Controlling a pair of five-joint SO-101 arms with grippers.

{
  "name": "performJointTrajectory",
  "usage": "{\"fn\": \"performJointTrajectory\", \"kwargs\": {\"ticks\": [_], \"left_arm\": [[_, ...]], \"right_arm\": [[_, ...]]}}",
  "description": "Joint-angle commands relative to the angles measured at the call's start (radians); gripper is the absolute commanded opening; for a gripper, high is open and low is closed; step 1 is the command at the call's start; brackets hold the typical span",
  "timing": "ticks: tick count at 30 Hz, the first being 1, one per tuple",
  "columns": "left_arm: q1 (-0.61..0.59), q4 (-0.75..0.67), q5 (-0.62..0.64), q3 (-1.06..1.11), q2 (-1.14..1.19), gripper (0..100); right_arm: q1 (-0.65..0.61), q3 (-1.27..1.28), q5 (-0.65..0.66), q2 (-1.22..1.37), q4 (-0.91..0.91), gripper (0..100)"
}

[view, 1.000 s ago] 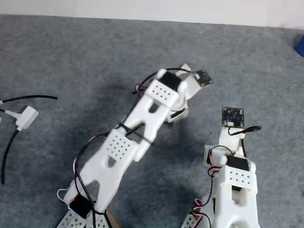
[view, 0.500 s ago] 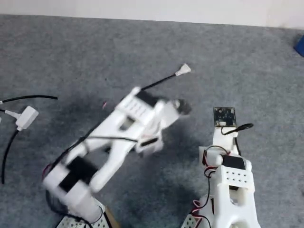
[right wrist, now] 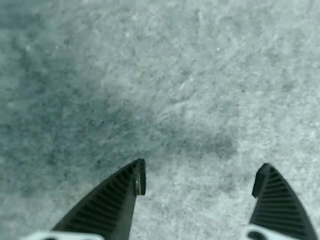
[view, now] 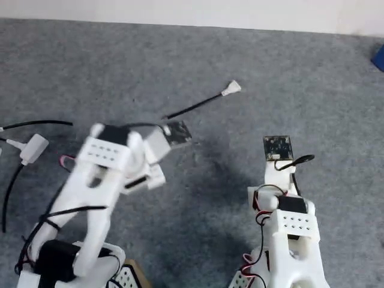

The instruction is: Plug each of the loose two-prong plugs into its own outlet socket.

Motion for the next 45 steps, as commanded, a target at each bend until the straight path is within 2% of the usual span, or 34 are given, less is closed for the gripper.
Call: {"fn": "performJointTrajectory", "kwargs": {"ticks": [1,8,13,16,19,25,29,33,38,45], "left_arm": [[-0.079,0.161,-0.092,-0.193,-0.015,0],[-0.226,0.299,-0.187,-0.513,0.142,0],[-0.239,0.307,-0.192,-0.545,0.318,0],[-0.174,0.305,-0.173,-0.509,0.410,0],[-0.061,0.301,-0.117,-0.473,0.449,0],[0.263,0.285,0.009,-0.384,0.449,0],[0.329,0.100,0.106,-0.328,0.452,0],[0.387,-0.044,0.118,-0.189,0.450,0],[0.305,-0.204,0.104,-0.081,0.458,0],[0.085,-0.216,-0.055,-0.008,0.456,0]], "right_arm": [[-0.008,-0.007,0.012,-0.010,0.004,33.6],[-0.008,-0.007,0.012,-0.010,0.004,33.6],[-0.008,-0.007,0.012,-0.010,0.004,33.6],[-0.008,-0.007,0.012,-0.010,0.004,33.6],[-0.008,-0.007,0.012,-0.010,0.004,33.6],[-0.008,-0.007,0.012,-0.010,0.004,33.6],[-0.008,-0.007,0.014,-0.010,0.004,33.6],[-0.008,-0.007,0.043,-0.010,0.004,33.6],[-0.008,-0.005,0.043,-0.010,0.004,33.6],[-0.008,-0.005,0.043,-0.010,0.004,33.6]]}}
